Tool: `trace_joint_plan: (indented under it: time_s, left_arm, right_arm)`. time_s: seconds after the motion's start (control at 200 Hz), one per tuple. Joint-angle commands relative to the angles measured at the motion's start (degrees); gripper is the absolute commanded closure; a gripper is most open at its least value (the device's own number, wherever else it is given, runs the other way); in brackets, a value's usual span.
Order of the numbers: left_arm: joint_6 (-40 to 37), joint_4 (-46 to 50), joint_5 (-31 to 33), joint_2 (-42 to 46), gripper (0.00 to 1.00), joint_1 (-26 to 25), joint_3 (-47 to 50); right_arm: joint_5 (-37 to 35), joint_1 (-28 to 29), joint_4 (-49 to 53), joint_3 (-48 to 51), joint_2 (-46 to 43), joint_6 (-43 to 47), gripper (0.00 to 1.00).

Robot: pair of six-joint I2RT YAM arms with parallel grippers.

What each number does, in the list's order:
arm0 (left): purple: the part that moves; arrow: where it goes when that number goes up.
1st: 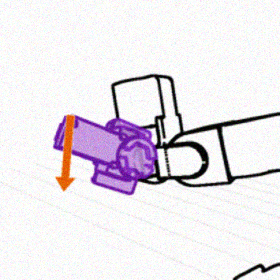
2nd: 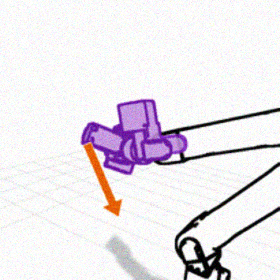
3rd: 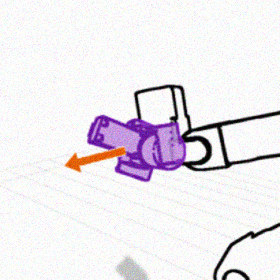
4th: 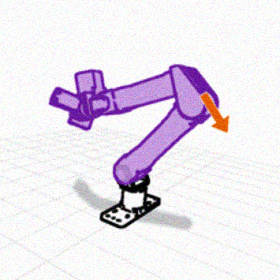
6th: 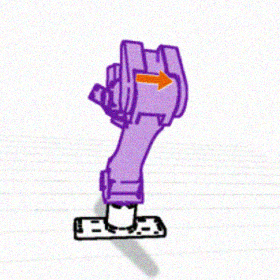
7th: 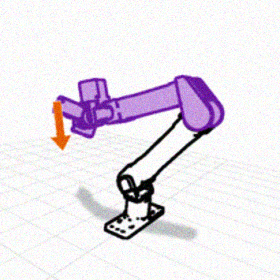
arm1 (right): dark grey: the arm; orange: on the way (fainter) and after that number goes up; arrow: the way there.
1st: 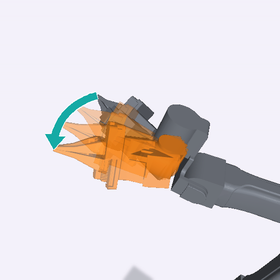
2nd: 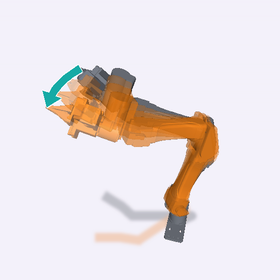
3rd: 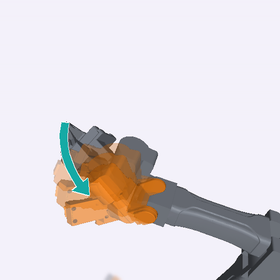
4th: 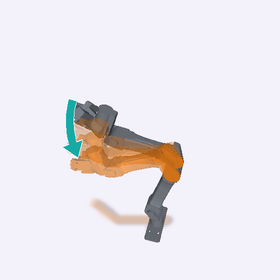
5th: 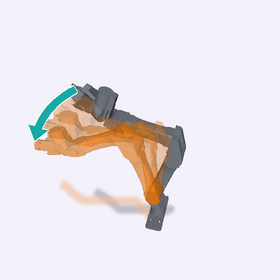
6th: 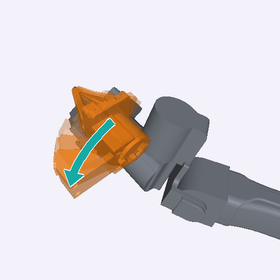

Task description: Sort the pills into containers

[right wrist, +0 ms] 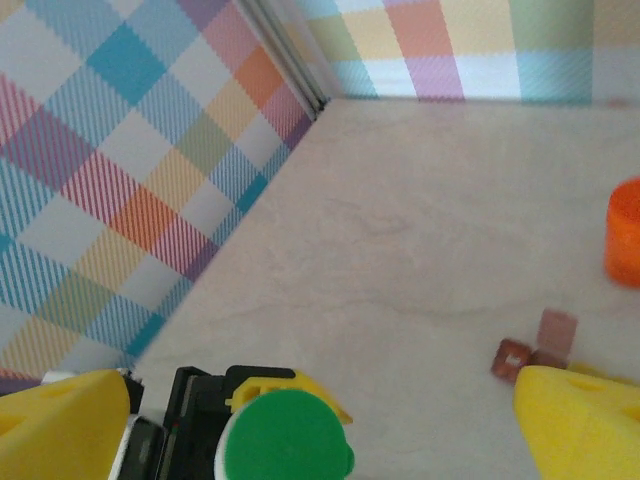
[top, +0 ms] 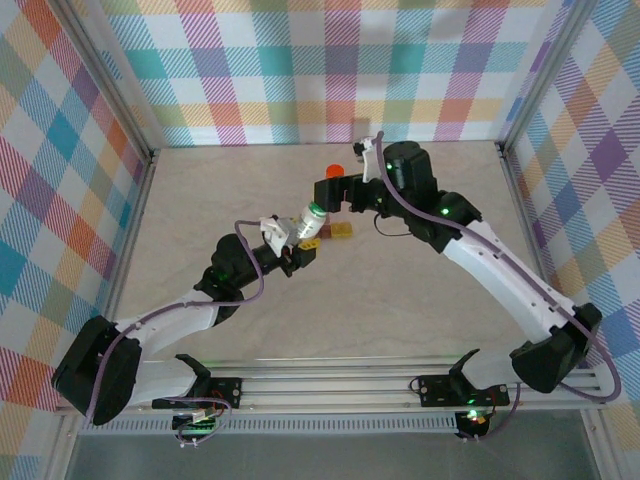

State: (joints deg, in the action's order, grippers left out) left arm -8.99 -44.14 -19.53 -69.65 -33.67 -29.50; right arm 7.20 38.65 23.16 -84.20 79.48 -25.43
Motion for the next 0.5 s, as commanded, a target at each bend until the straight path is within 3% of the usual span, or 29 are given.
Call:
trace_joint_plan:
  time_s: [0.0,0.495]
  left_arm:
    - [2.99,-6.23,5.29,-0.76,1.0,-0.34,0.58]
    - [4.88,-7.45,5.34,-3.93,1.0,-0.43,0.47]
  right_arm:
    - [-0.25,0.04,-3.8,1.6,1.59,-12.92,0.01]
    - [5.07,3.75,-11.87,0.39,6.43,-15.92,0.01]
